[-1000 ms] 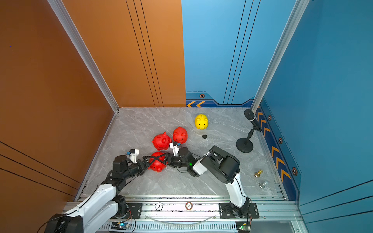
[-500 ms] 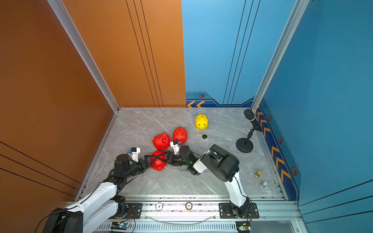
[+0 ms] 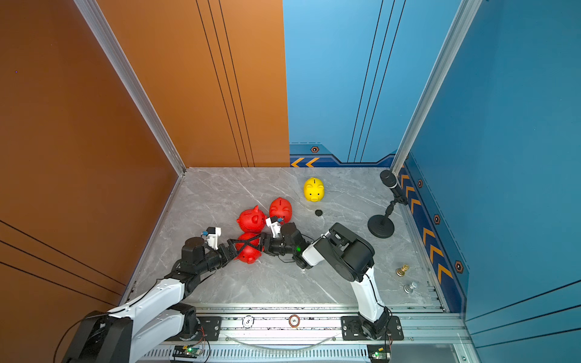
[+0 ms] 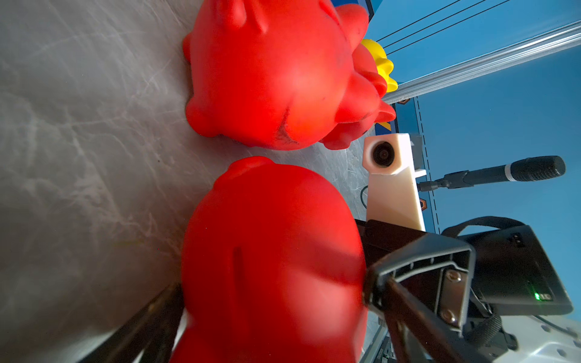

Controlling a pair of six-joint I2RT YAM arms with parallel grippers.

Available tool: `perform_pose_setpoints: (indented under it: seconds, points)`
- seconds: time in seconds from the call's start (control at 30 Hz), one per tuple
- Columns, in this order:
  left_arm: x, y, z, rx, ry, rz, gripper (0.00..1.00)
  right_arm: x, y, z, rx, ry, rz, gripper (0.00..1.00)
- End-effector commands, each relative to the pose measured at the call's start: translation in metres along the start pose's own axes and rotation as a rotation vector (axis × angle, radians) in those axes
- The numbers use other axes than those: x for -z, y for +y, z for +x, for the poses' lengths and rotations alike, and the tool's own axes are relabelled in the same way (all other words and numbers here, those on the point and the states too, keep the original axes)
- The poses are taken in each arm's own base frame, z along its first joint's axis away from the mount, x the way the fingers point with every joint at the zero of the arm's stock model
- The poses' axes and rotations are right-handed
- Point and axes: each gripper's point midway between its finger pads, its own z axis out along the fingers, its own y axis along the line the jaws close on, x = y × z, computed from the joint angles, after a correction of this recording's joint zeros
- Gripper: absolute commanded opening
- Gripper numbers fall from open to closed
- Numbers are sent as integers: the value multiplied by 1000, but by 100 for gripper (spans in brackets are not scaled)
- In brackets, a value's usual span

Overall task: Open piggy banks
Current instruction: Pick up the piggy bank from the center of the board.

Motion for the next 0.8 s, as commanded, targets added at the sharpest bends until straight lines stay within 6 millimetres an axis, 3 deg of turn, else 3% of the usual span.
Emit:
perform_pose_setpoints:
  seconds: [0.0, 0.17, 0.43, 0.77]
  points:
    - [0, 37, 44, 46, 168, -111, 98, 4, -68, 30, -135, 70, 231, 83]
    - [6, 39, 30, 80, 96, -89, 98, 4, -70, 29, -136, 72, 236, 82]
    - [19, 23, 10, 66, 2, -9, 98, 5, -73, 34, -141, 83, 241, 81]
    - [18, 23, 17, 64, 22, 18, 98, 6, -74, 30, -148, 68, 239, 80]
